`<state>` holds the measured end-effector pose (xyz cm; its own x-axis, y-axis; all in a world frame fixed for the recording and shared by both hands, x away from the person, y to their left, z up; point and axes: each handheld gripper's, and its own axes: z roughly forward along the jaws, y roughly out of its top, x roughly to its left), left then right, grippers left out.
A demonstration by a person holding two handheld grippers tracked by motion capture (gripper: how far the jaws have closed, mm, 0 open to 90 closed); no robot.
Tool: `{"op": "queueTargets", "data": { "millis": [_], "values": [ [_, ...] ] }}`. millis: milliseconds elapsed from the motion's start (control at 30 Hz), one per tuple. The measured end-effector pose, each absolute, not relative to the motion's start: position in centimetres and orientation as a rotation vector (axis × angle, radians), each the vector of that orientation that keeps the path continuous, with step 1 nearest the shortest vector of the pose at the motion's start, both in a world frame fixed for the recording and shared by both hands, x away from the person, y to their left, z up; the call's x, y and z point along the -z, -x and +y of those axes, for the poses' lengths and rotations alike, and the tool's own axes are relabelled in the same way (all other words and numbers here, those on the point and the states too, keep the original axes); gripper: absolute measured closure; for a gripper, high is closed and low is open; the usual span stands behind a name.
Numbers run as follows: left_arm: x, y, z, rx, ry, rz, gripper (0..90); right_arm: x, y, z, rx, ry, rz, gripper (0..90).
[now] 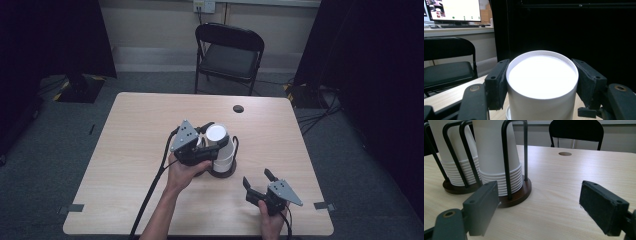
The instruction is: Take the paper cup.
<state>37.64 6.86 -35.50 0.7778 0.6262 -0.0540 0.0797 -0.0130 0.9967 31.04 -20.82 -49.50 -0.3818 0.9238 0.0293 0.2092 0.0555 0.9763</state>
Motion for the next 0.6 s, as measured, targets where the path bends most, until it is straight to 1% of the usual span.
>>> {"op": "queueTargets", "data": {
  "millis": [300,600],
  "values": [
    [36.2,-36.4,7.3,-0.501,-1.543,0.568,34.6,49.5,-31.0,-20.8,-1.37,-1.149,1.672,15.4],
    [36.9,-35.7,7.9,-0.45,-1.525,0.604,34.5,49.5,-31.0,-20.8,-1.369,-1.148,1.673,15.2]
  ]
}}
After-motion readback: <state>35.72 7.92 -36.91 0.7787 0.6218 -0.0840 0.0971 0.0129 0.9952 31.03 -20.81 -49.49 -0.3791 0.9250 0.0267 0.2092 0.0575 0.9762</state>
